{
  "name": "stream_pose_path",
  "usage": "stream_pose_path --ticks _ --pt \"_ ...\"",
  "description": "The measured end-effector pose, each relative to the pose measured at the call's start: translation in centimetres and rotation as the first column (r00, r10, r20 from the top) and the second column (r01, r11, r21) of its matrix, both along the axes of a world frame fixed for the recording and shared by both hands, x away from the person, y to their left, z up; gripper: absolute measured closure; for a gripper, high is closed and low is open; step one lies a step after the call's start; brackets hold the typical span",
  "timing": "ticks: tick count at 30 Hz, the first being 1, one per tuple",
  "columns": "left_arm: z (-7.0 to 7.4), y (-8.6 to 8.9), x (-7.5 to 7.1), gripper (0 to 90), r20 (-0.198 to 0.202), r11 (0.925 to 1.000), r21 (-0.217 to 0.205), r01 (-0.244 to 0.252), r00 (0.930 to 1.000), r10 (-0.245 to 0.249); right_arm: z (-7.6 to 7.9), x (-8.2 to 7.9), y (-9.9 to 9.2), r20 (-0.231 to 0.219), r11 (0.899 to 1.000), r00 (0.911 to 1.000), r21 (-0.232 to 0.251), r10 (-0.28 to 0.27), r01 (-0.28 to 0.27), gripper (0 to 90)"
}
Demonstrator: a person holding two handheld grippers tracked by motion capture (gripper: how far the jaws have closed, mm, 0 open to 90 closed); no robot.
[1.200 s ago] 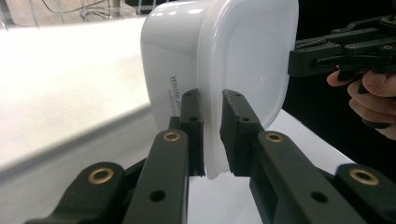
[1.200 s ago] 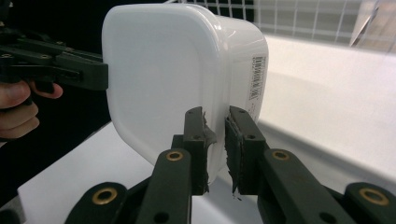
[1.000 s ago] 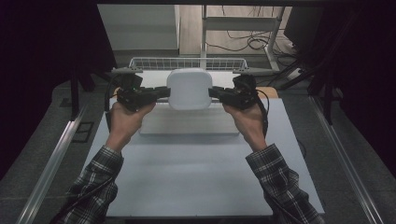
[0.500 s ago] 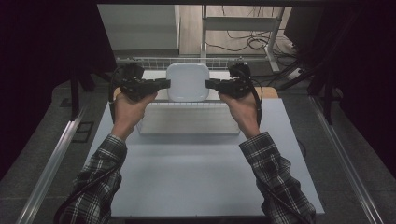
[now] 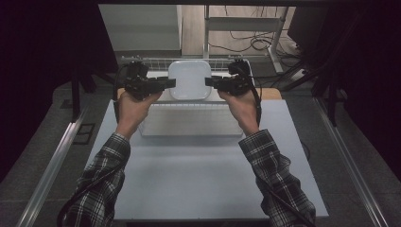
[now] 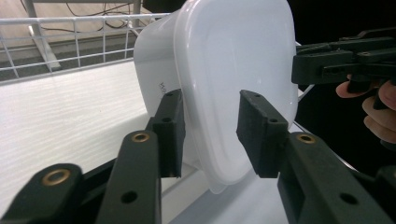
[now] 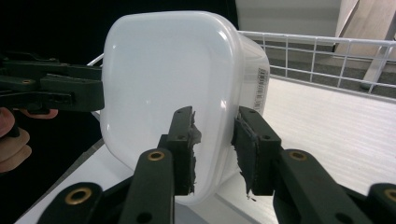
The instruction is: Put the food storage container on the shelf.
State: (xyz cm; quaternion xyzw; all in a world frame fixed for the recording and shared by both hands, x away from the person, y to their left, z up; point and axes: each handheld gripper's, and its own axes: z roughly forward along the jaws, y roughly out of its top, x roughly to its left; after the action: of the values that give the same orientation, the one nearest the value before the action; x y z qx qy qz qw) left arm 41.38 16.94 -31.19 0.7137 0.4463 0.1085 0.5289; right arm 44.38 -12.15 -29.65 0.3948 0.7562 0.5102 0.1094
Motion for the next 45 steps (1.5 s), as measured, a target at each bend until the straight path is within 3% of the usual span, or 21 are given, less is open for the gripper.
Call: stream_pose_path --ticks 6,8,13,15,20,24,26,27,29,32,33,36,39,45 --pt "-0.5 -0.5 1.0 57.3 -0.024 0.9994 0.030 -0.017 0.9996 0.017 -0.4 1.0 0.4 -0.018 1.000 0.9996 -0.012 -0.021 0.021 59.1" --pt "-0.8 -0.5 1.3 56.7 -0.030 0.9997 -0.002 -0.023 0.9993 0.023 -0.5 1.3 0.4 -0.028 1.000 0.9994 -0.004 -0.021 0.021 58.1" --pt "-0.8 -0.5 1.8 48.8 -0.039 0.9989 0.005 -0.048 0.9981 0.048 -0.5 1.7 0.6 -0.020 0.999 0.9991 -0.024 -0.036 0.036 51.3" --pt "-0.7 -0.6 2.1 43.7 -0.029 0.9967 0.023 -0.078 0.9965 0.079 -0.6 2.0 0.7 -0.007 0.996 0.9970 -0.035 -0.077 0.076 46.1" --pt "-0.5 -0.7 2.8 39.8 -0.021 0.9937 0.037 -0.105 0.9941 0.106 -0.7 2.7 0.8 -0.017 0.995 0.9944 -0.009 -0.104 0.104 45.8" --pt "-0.5 -0.8 3.1 38.2 -0.011 0.9920 0.045 -0.117 0.9929 0.118 -0.7 2.9 1.0 -0.013 0.993 0.9930 -0.015 -0.117 0.117 46.4" --pt "-0.3 -0.9 2.9 33.0 0.014 0.9878 0.085 -0.130 0.9915 0.129 -0.6 2.9 1.1 -0.002 0.992 0.9920 -0.029 -0.126 0.126 46.4" --pt "-0.2 -0.9 2.8 31.5 0.025 0.9878 0.080 -0.133 0.9910 0.132 -0.5 2.8 1.1 0.011 0.991 0.9915 -0.037 -0.130 0.130 45.5" --pt "-0.1 -0.7 2.6 28.2 0.027 0.9909 0.057 -0.122 0.9923 0.121 -0.4 2.5 1.1 0.043 0.991 0.9914 -0.035 -0.124 0.125 41.7" --pt "0.0 -0.7 2.4 22.8 0.029 0.9932 0.057 -0.102 0.9945 0.100 -0.3 2.3 0.9 0.062 0.996 0.9943 -0.019 -0.086 0.088 31.2" --pt "0.0 -0.7 2.4 22.8 0.028 0.9947 0.056 -0.086 0.9960 0.085 -0.3 2.3 0.9 0.062 0.996 0.9943 -0.019 -0.086 0.088 31.2" --pt "-0.4 -0.8 2.0 17.9 0.027 0.9969 0.076 -0.022 0.9995 0.020 -0.7 2.0 0.7 0.069 0.999 0.9970 -0.020 -0.034 0.035 19.5" --pt "-0.8 -1.0 1.8 13.1 0.031 0.9955 0.095 0.005 0.9995 -0.008 -1.0 1.7 0.7 0.071 1.000 0.9975 -0.023 -0.009 0.011 14.2" --pt "-1.4 -1.0 1.2 5.7 0.051 0.9942 0.078 0.074 0.9956 -0.078 -1.5 1.1 1.0 0.082 0.997 0.9962 -0.076 0.029 -0.022 8.6"
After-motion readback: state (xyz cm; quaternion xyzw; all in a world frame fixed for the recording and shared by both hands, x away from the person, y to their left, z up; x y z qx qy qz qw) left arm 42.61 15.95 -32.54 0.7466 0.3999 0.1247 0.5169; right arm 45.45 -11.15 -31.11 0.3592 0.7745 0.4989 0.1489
